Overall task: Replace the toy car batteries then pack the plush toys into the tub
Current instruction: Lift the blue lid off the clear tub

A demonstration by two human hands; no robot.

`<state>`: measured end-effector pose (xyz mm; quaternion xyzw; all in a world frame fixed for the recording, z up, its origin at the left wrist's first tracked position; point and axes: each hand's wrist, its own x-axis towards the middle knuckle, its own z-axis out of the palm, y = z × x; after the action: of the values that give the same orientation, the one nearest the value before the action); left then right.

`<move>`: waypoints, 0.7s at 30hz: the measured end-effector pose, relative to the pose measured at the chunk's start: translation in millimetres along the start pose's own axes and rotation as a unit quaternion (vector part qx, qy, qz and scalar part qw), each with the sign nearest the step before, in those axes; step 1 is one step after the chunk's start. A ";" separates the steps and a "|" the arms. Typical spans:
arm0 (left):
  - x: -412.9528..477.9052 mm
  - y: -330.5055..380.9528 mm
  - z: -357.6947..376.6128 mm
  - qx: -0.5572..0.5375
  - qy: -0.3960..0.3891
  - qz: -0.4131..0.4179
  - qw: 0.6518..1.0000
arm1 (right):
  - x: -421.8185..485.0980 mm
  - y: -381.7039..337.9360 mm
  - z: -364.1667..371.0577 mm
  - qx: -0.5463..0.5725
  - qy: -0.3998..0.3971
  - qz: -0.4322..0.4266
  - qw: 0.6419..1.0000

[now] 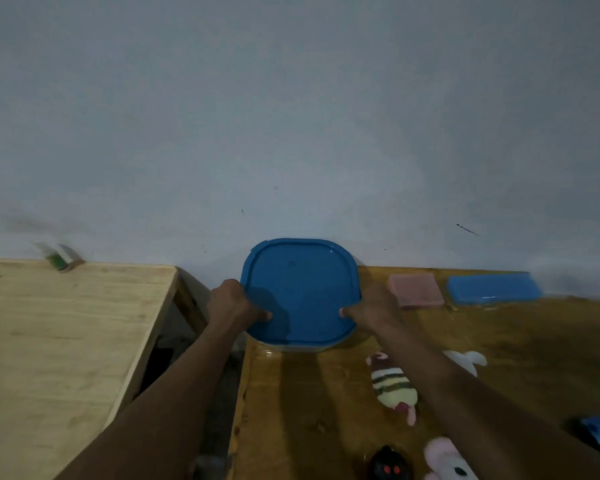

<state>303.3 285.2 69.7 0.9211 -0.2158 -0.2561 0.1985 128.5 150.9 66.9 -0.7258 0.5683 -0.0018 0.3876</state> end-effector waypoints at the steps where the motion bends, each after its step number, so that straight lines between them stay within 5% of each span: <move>1: 0.1 0.6 -1.2 -0.002 -0.003 -0.003 1.000 | 1.4 0.5 -1.9 0.002 -0.005 0.009 1.000; 21: 30.0 -8.5 -1.2 -0.114 -0.099 -0.085 0.985 | 22.6 -0.2 -9.2 0.141 -0.065 0.086 0.984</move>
<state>329.7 277.6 55.1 0.8775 -0.1251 -0.3851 0.2571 132.6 127.1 63.5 -0.6113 0.5960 -0.0014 0.5207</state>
